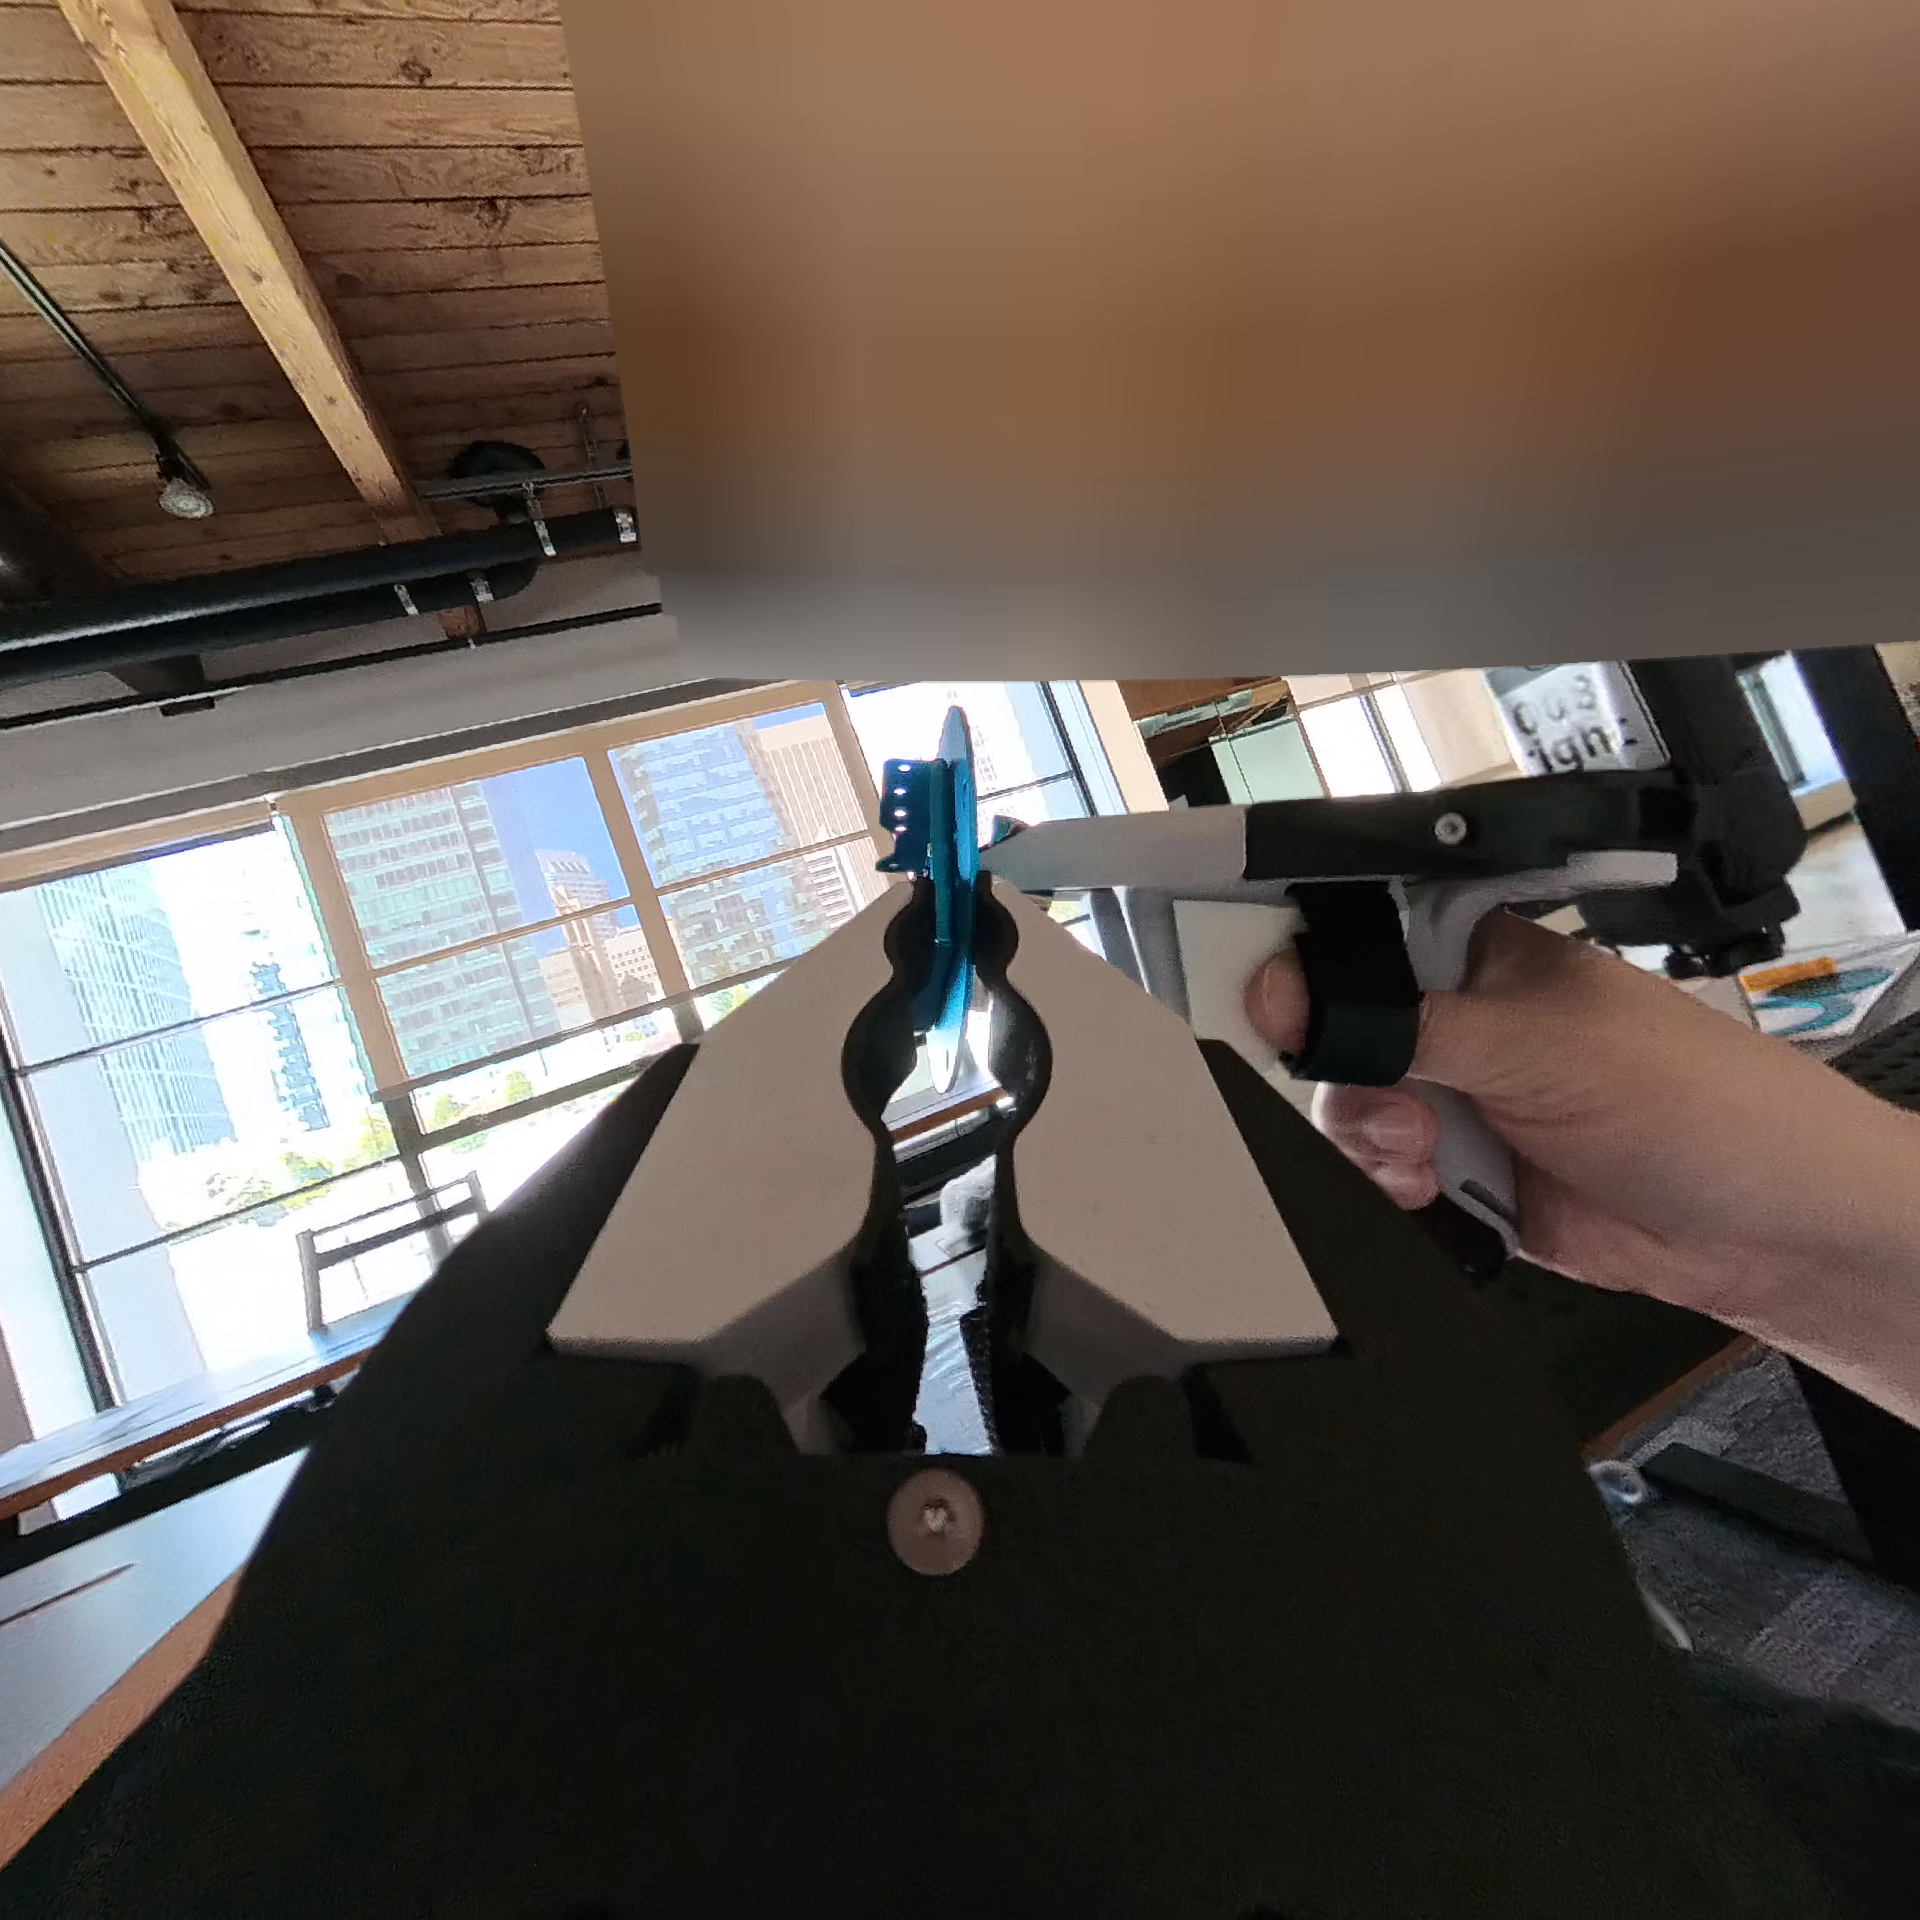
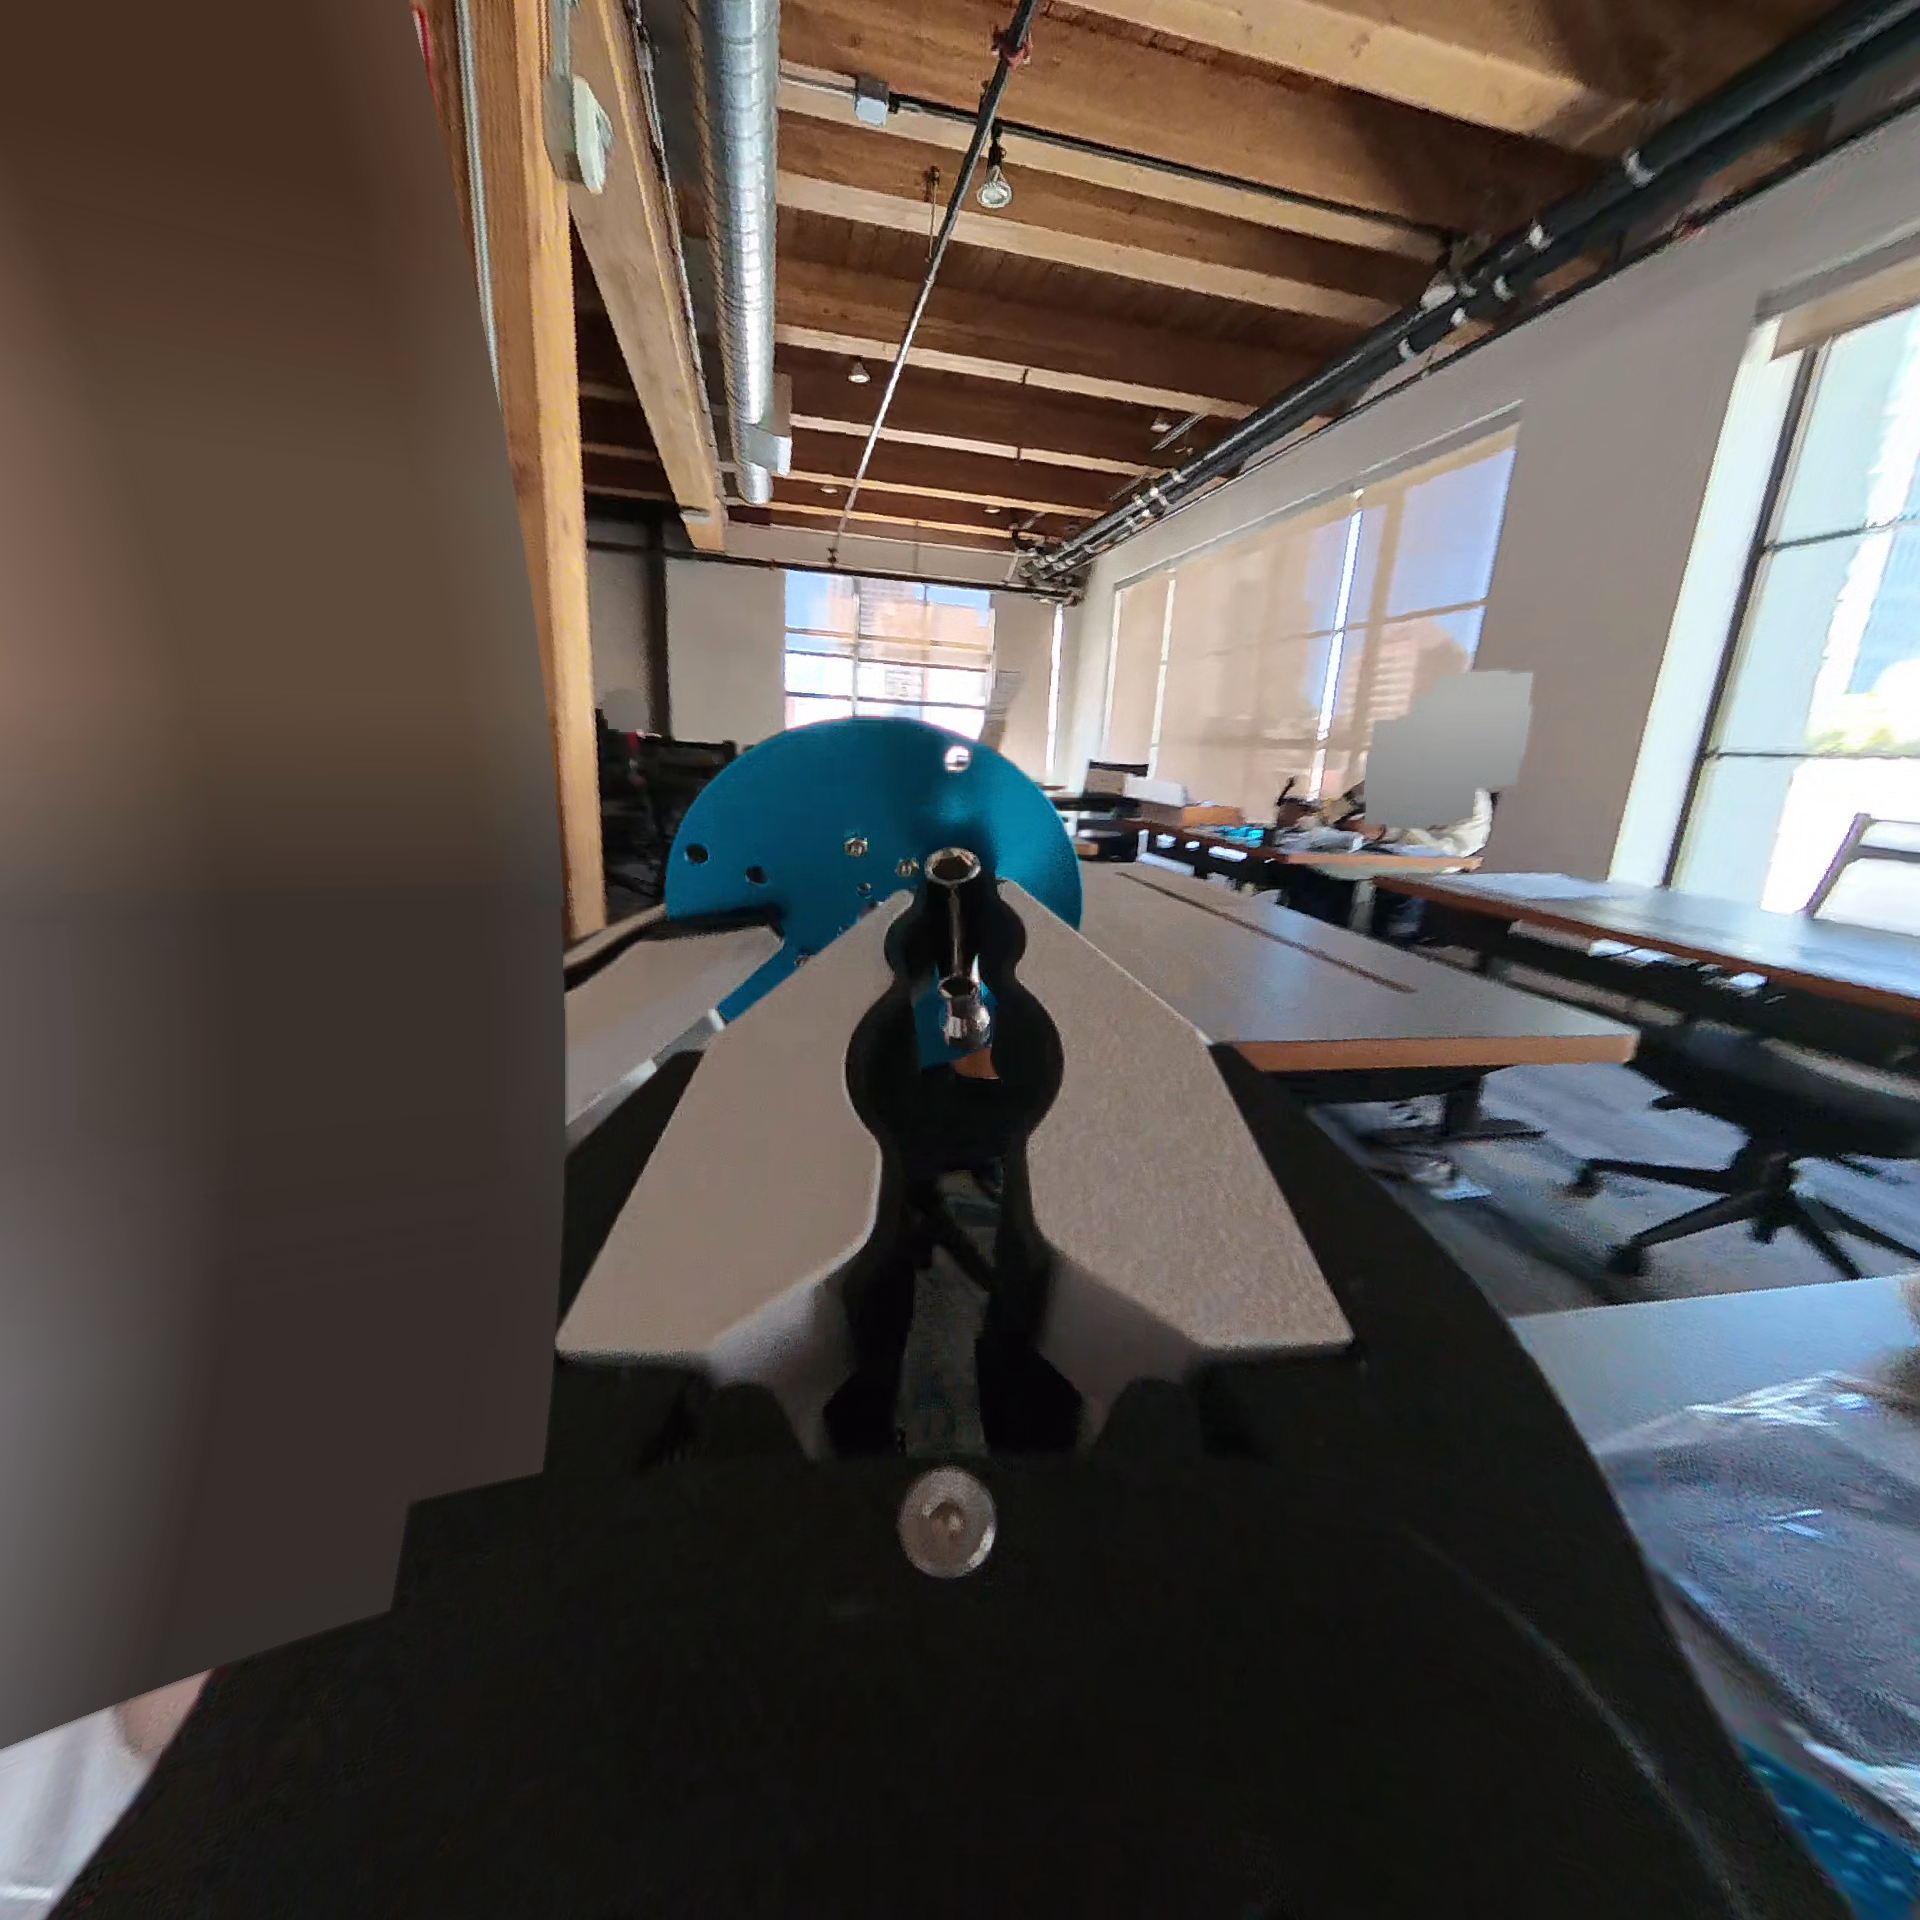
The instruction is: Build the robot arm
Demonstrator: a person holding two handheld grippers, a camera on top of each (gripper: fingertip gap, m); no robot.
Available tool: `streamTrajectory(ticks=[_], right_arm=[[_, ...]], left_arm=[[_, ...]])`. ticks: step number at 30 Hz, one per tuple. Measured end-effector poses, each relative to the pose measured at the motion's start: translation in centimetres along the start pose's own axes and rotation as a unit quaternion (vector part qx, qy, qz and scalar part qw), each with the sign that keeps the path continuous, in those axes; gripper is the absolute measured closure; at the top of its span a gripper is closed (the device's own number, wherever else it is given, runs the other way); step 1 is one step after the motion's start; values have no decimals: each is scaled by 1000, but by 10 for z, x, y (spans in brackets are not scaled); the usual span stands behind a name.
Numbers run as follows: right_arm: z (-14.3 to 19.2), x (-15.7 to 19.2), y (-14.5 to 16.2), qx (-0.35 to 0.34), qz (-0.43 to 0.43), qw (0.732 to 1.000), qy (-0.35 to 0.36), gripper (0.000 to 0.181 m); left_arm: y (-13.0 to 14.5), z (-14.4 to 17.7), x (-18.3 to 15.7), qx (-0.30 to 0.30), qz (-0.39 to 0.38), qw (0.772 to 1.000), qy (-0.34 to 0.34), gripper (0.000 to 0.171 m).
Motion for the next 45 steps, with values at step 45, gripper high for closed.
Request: streamTrajectory(ticks=[45], right_arm=[[0, 5, 2, 157, 388, 908, 37, 175]], left_arm=[[12, -4, 15, 80, 77, 994, 24, 169]])
Point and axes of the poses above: each gripper's, where its closed fingertips meet, z back along the fingers, y out of its underside, x = y × z across the jaws, the point moved 10 cm from there along z, back along the fingers, and after that the axes turned 3 degrees about z, right-handed, at the moved point
